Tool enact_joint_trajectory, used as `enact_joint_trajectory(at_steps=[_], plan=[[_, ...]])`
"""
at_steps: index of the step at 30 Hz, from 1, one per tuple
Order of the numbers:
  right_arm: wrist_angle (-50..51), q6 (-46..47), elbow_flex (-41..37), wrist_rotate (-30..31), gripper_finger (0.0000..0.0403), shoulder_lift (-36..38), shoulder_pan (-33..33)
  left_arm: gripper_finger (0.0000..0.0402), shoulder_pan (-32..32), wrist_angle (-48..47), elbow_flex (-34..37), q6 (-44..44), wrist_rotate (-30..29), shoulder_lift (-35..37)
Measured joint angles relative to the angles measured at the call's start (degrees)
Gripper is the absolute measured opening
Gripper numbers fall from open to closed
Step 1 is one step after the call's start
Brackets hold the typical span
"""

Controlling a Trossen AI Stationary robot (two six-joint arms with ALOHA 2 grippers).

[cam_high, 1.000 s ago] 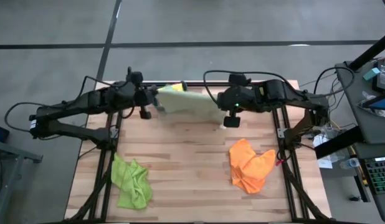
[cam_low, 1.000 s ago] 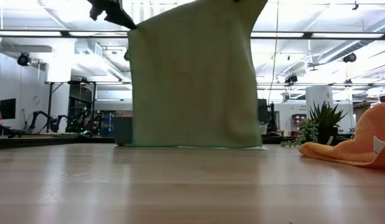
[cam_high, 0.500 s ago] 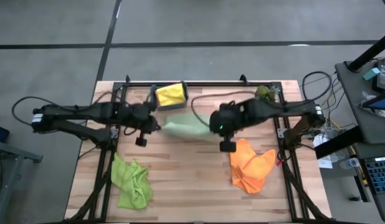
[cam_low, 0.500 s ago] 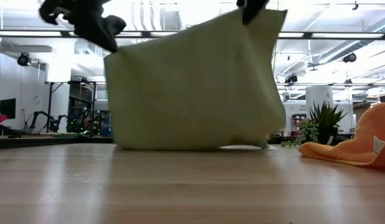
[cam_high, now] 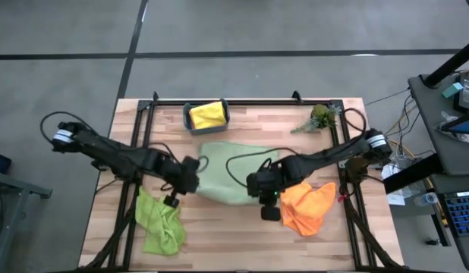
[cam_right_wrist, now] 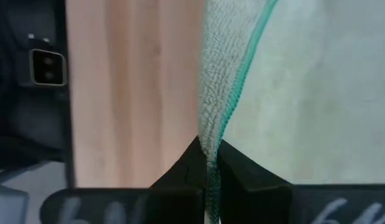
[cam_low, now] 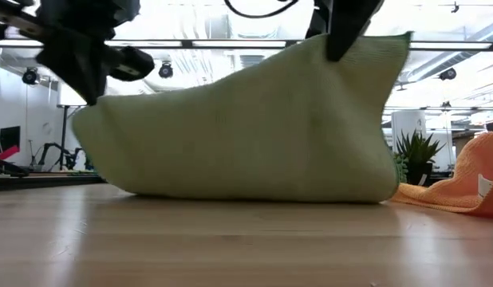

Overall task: Fold microfiber towels
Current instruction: Fold the green microfiber towel

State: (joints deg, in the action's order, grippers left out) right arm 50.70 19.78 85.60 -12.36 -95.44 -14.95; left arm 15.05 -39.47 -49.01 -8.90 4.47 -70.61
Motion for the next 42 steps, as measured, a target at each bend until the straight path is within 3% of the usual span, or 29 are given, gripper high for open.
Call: enact_joint_trajectory(at_steps=[12,18,27,29,34,42], plan=[[-6.5,6.8,-2.6,-1.6,0.0008,-5.3,-3.6,0.0,4.4,5.0,0.0,2.5,3.0,-12.9],[-9.0,7.1,-2.6,-4.7,0.0008,-7.9,-3.7,0.0006,4.6,7.8,0.0,5.5,8.9,-15.9],[-9.6,8.7,-2.6,-4.7,0.0008,-8.8,-4.5,0.0114,4.6,7.1,0.0,6.9,10.4,-15.2],[-9.8,8.9,-2.6,-4.7,0.0008,-8.9,-4.7,0.0131,4.6,7.2,0.0,6.9,8.8,-14.8],[-10.6,8.9,-2.6,-4.6,0.0008,-9.7,-5.3,0.0138,4.4,8.0,0.2,7.2,-2.3,-14.8],[-11.1,9.2,-2.6,-4.2,0.0008,-10.1,-6.4,0.0111,3.9,12.7,4.2,11.7,-5.1,-15.0]])
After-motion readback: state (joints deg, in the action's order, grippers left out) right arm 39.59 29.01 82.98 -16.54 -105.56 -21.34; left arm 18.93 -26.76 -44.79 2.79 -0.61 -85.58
